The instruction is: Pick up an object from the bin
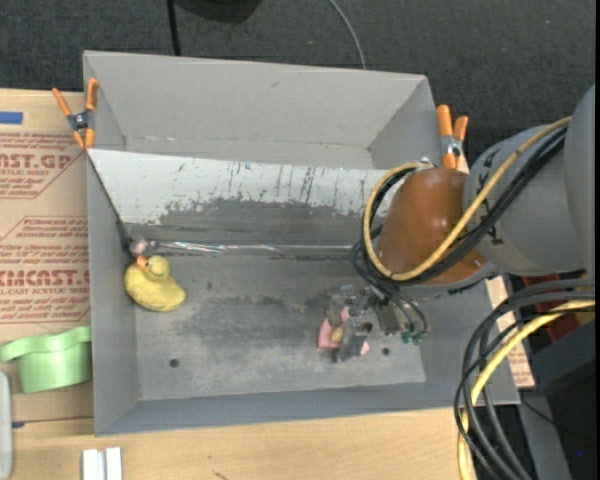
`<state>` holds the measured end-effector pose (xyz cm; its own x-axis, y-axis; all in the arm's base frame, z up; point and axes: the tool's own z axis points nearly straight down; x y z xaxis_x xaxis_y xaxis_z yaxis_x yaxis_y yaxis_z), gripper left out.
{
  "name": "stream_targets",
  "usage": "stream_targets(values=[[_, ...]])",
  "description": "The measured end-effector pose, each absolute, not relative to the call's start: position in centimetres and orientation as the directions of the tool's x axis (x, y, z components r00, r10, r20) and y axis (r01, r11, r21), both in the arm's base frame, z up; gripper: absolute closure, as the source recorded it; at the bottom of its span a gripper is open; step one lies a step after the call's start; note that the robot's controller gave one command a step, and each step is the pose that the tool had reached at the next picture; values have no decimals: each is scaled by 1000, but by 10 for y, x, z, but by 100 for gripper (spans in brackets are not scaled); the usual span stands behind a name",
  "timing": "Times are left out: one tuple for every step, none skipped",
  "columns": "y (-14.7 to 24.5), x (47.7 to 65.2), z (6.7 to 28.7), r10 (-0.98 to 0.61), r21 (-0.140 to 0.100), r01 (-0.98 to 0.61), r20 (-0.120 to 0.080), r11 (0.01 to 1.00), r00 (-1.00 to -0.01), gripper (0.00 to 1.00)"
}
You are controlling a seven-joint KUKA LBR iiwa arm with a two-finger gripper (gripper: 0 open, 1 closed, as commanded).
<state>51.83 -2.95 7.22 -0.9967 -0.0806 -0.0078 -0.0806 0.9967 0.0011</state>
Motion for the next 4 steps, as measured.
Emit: stream_targets(values=[[-30,518,108,-104,2,-104,4,995,-995,100],[-47,511,170,-84,1,-84,-7,996,-996,100],[-47,511,170,-84,2,-85,-7,996,-996,100],[-15,518,198,-68,3,-68,-9,998,-998,100]])
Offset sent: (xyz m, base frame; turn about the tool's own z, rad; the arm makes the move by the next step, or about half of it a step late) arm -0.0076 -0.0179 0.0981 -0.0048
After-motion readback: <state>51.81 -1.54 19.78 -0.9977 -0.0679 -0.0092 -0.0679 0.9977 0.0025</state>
